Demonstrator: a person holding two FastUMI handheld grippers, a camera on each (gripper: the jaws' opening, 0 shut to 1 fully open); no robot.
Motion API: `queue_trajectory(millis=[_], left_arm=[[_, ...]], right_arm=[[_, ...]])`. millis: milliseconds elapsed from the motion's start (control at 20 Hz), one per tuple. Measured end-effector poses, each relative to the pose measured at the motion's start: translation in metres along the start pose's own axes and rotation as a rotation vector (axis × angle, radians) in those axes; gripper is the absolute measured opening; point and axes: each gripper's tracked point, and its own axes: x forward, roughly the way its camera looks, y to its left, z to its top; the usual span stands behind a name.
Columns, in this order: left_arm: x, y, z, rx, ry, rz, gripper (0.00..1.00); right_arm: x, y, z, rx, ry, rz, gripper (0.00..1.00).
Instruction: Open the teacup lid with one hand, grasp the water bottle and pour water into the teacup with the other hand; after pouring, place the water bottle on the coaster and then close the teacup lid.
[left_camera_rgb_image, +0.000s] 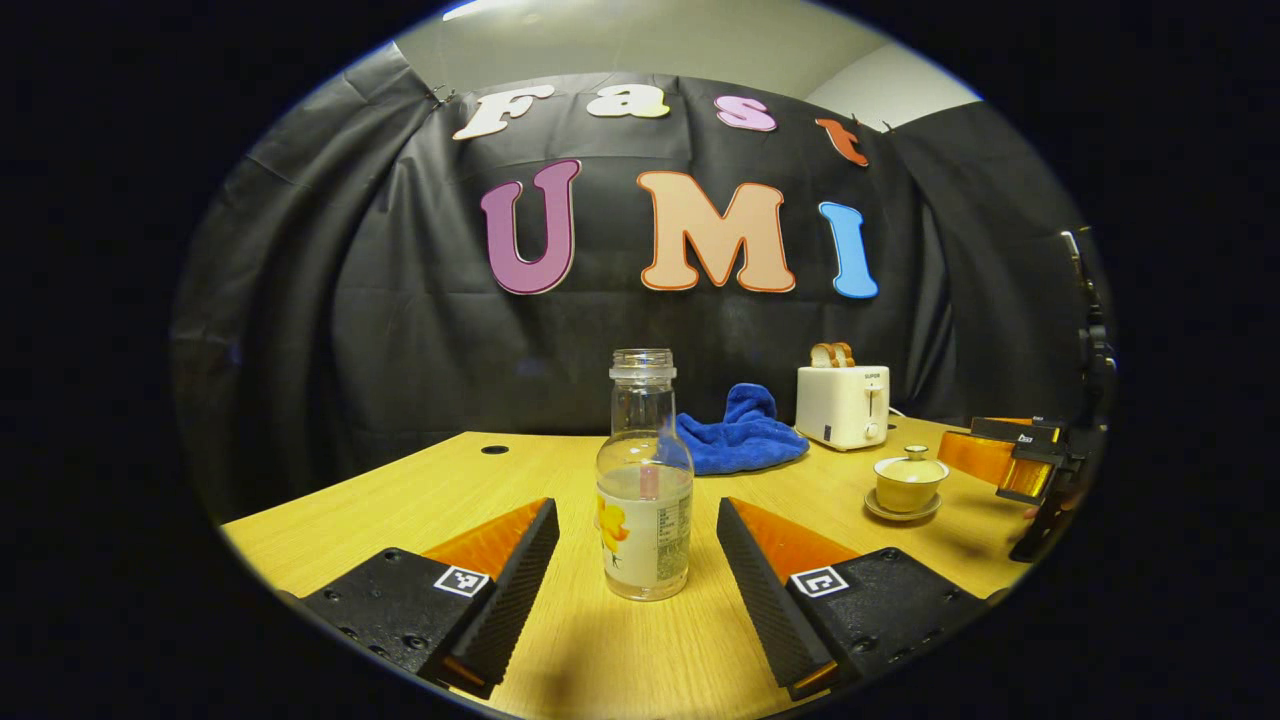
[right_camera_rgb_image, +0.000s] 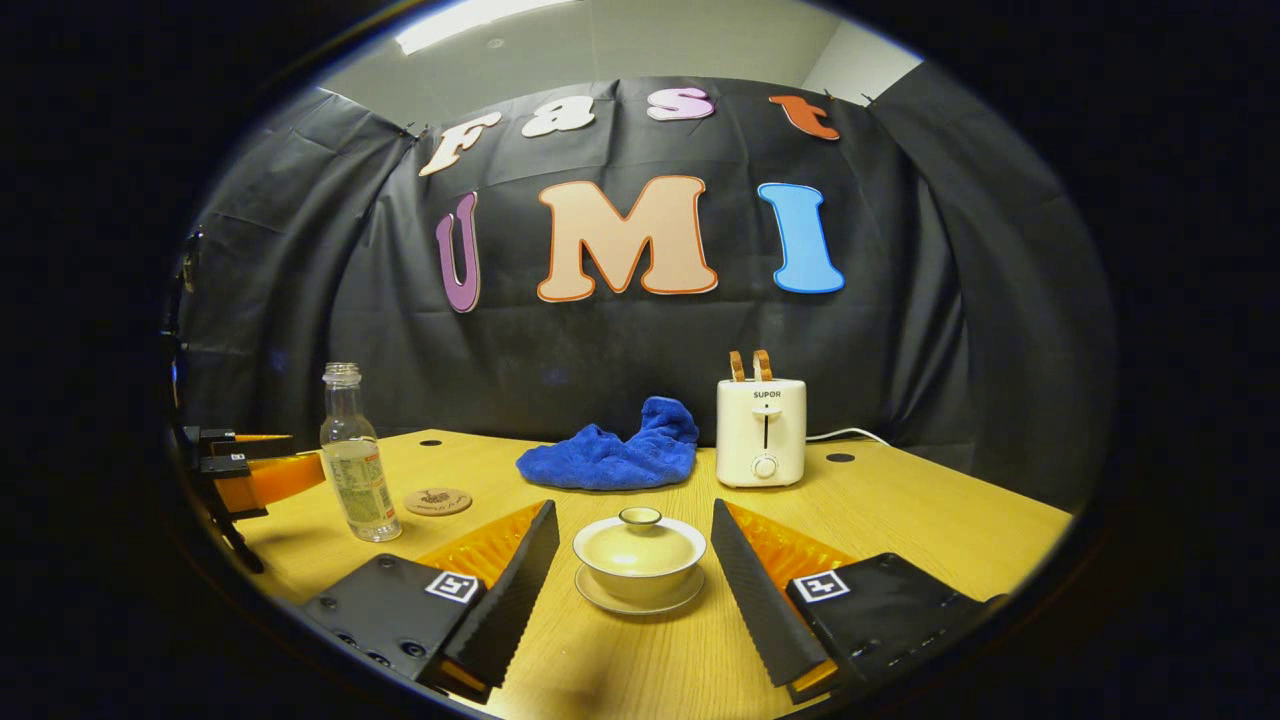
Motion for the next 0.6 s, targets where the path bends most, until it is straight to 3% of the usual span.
queue_trajectory(millis=[400, 600], left_arm=[[-0.001, 0.003, -0.002, -0.001, 0.000, 0.012, 0.93], [-0.001, 0.003, -0.002, -0.001, -0.001, 0.012, 0.93]], right_arm=[[0.022, 0.007, -0.004, 0.004, 0.021, 0.044, 0.97], [0.037, 0.003, -0.009, 0.001, 0.045, 0.021, 0.97]])
